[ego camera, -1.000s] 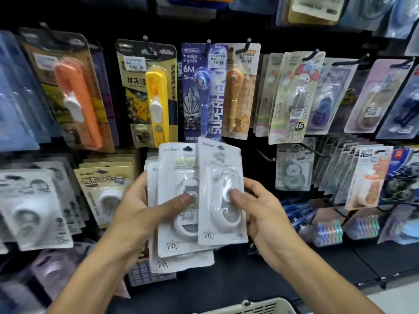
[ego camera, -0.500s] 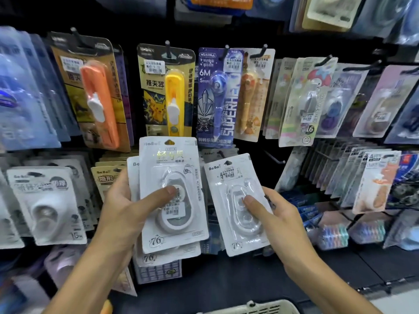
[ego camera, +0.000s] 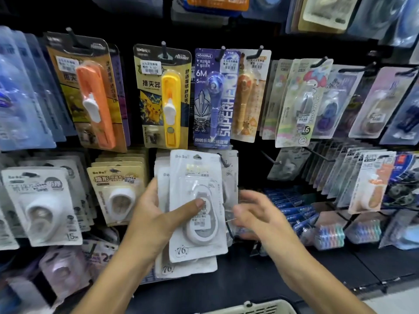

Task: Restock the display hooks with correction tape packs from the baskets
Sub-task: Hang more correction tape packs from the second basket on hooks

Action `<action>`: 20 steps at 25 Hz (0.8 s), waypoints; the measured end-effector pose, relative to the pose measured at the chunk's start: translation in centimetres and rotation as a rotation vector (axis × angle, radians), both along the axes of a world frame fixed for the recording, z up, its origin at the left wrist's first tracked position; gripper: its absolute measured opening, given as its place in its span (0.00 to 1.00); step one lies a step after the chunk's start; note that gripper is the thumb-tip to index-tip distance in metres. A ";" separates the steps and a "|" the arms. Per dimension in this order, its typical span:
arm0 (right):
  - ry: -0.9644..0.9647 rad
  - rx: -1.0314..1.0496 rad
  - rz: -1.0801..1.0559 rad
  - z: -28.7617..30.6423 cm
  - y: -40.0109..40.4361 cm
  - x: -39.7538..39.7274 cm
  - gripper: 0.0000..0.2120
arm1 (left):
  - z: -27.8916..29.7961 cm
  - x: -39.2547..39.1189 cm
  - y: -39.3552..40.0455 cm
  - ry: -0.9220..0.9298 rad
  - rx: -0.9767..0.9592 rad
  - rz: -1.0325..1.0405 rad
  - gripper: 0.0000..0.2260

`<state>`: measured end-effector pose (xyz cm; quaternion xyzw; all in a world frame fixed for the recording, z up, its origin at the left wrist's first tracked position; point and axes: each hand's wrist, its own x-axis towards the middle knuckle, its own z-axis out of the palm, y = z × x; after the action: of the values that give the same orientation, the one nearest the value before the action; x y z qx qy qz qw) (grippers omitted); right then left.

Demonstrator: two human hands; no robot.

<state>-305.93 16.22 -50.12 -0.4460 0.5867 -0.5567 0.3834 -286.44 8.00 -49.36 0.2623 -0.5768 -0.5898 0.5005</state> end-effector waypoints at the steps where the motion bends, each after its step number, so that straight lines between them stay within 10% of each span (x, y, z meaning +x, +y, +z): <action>1: -0.030 -0.027 0.093 -0.1 -0.1 0.5 0.29 | -0.2 -0.5 0.3 -0.021 0.010 -0.041 0.22; 9: -0.075 0.008 -0.028 1.2 0.6 -1.1 0.09 | 0.6 -0.1 -0.7 -0.009 0.123 0.260 0.11; 20: -0.129 0.117 -0.130 1.0 1.0 -1.8 0.22 | 1.8 0.0 -0.3 0.131 0.102 0.339 0.12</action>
<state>-307.76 17.22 -49.15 -0.3472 0.6198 -0.5729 0.4087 -286.47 7.71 -47.59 0.3420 -0.4599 -0.5412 0.6153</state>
